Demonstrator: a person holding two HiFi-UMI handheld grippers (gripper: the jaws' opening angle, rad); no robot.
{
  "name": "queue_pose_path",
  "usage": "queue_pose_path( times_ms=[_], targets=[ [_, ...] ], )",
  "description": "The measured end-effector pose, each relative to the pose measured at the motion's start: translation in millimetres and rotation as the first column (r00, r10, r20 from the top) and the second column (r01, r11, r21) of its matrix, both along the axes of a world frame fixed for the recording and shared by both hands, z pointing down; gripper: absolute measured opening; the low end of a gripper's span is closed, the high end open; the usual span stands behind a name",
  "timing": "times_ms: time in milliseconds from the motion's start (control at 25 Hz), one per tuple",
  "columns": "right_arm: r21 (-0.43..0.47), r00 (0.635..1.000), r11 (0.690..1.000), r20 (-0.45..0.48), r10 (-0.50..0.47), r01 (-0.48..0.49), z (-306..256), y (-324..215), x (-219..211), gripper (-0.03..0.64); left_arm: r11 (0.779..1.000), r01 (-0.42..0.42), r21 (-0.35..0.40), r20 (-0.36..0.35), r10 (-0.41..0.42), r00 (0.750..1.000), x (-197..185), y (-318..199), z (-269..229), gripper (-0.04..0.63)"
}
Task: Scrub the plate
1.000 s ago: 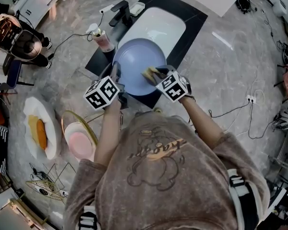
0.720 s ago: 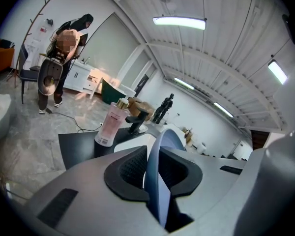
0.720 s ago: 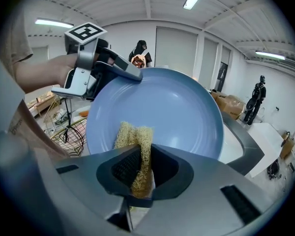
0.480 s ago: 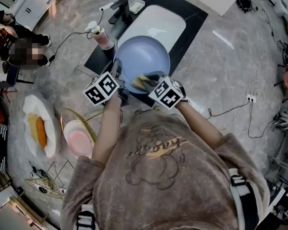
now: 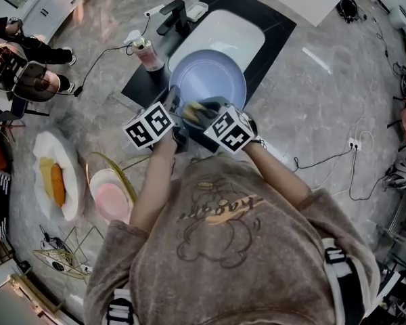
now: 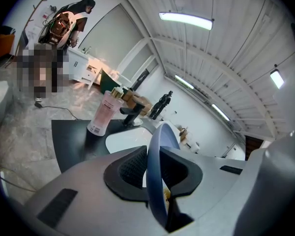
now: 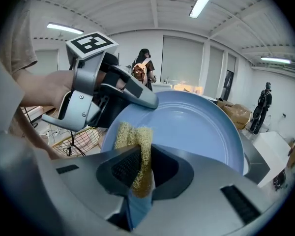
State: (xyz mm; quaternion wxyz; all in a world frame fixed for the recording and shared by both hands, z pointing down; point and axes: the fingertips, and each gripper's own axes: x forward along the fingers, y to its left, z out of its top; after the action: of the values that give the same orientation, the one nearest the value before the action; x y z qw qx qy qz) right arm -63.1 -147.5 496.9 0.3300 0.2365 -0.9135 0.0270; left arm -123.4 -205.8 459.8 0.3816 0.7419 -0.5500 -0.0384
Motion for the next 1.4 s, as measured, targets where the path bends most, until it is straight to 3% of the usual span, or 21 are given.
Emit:
queue_pose_path(
  times_ms=[560,920,1400],
  targets=[
    [0.106,0.998,0.993,-0.015,0.056,-0.054,-27,-52,10,0.051,0.999,-0.049,-0.007,-0.051,0.049,0.997,19,9,2,0.06],
    [0.102,0.997,0.992,-0.022,0.075,-0.072,-27,-61,19,0.052,0.999,-0.043,-0.02,-0.103,0.041,0.994,19,10,4,0.061],
    [0.133,0.975,0.969,-0.047,0.217,-0.209,-25,-108,51,0.052,0.995,-0.088,-0.048,-0.145,0.08,0.986,34,15,12,0.063]
  ],
)
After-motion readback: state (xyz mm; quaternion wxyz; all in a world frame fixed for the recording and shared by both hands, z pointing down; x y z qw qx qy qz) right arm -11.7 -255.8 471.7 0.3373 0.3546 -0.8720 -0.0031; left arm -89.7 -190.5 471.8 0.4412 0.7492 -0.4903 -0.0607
